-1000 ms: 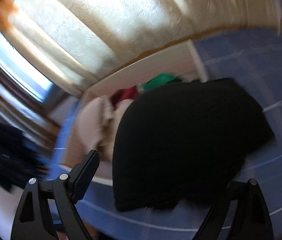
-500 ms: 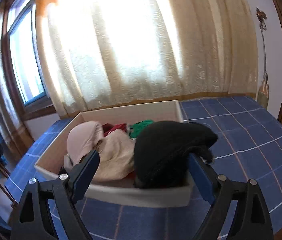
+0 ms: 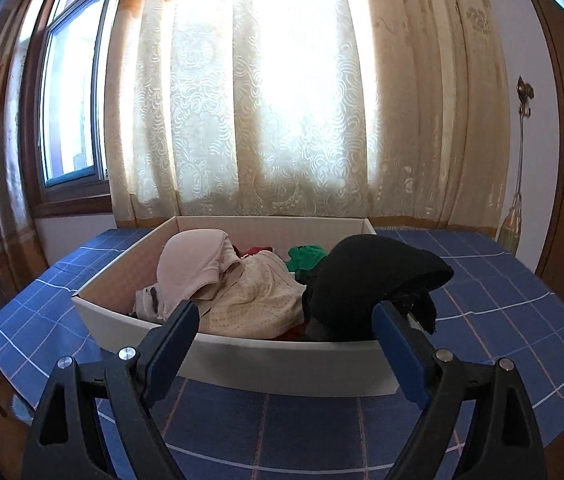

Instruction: Take underwear out of drawer

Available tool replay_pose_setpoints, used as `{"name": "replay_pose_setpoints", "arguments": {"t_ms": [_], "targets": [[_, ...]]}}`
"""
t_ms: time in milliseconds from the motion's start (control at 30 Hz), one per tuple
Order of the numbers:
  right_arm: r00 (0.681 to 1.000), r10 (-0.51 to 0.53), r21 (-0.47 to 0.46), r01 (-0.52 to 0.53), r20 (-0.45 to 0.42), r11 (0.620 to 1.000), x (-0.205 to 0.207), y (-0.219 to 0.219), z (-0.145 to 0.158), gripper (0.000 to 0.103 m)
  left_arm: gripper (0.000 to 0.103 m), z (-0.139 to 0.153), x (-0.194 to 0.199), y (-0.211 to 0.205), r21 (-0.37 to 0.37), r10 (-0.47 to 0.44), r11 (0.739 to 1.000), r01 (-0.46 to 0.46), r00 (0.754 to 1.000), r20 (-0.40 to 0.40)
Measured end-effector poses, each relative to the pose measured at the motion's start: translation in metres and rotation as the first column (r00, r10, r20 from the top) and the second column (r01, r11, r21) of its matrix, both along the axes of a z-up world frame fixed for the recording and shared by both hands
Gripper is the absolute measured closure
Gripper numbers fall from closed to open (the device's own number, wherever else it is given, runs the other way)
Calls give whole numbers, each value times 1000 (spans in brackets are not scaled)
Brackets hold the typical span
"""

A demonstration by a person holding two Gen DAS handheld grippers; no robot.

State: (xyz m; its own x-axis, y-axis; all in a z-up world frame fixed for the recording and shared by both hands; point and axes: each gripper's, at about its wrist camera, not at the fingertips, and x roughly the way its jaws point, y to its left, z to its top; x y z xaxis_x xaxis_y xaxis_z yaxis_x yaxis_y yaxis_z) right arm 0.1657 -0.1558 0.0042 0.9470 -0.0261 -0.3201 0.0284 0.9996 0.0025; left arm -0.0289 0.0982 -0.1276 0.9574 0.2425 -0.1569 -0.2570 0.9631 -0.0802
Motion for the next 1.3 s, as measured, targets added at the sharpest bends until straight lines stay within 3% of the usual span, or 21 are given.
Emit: {"name": "replay_pose_setpoints", "arguments": {"t_ms": [200,533,1300], "targets": [[999,-13,-45,15,34,999,-13,13,2,13,0,0,1,0,-2,-4,1000,4,1000,-9],[998,-26,-4,26,52,1000,-31,20,4,13,0,0,2,1,0,-4,1000,4,1000,-15],[994,-57,-70,64,97,995,-82,46,30,12,0,1,13,1,8,-22,1000,22,996,-81]]}}
